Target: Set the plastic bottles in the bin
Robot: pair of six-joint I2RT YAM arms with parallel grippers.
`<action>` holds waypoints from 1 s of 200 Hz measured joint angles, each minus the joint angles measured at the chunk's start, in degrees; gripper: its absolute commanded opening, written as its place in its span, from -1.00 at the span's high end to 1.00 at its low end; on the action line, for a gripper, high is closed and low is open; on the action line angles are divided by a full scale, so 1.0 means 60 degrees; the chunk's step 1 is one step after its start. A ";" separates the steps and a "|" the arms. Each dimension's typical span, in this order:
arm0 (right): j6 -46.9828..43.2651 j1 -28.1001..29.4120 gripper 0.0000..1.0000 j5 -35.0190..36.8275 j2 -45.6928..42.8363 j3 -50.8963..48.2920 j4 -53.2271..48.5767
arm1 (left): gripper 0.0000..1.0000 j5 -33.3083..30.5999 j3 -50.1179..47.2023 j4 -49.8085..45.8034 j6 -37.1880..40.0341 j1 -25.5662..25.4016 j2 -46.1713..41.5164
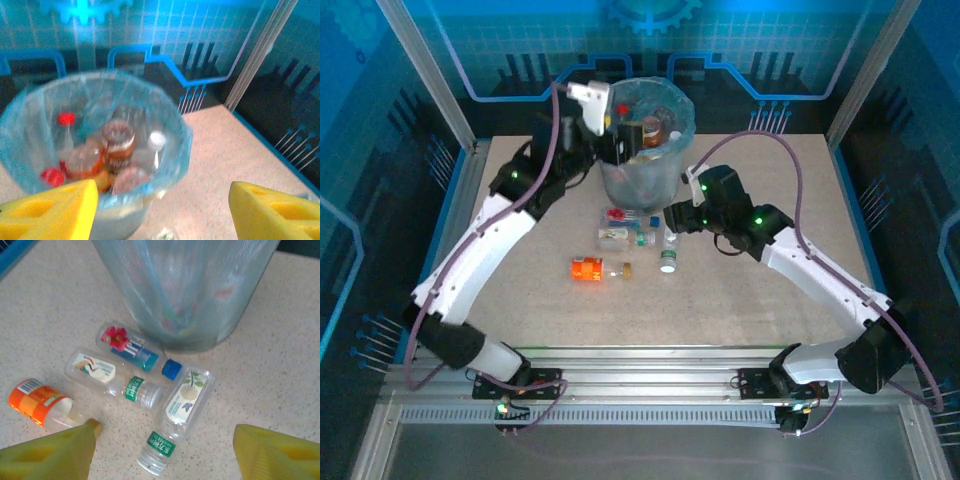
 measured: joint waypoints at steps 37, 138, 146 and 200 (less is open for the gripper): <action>0.0321 0.0011 -0.57 -0.0222 0.1140 -0.0364 0.0503 | -0.41 -0.0310 -0.3668 0.0306 -0.0678 -0.0149 -0.1490; 0.0699 0.0018 -0.59 -0.0047 0.4266 -0.0474 0.1479 | -0.43 -0.0827 -0.7777 0.0463 -0.2273 -0.0164 -0.4419; 0.0699 0.0015 -0.58 -0.0018 0.4473 -0.0455 0.1453 | -0.43 -0.0871 -0.7945 0.0466 -0.2346 -0.0164 -0.4543; 0.0696 -0.0138 -0.30 -0.0036 0.5147 -0.0346 0.1392 | -0.44 -0.1202 -0.8255 0.0477 -0.2408 -0.0164 -0.4736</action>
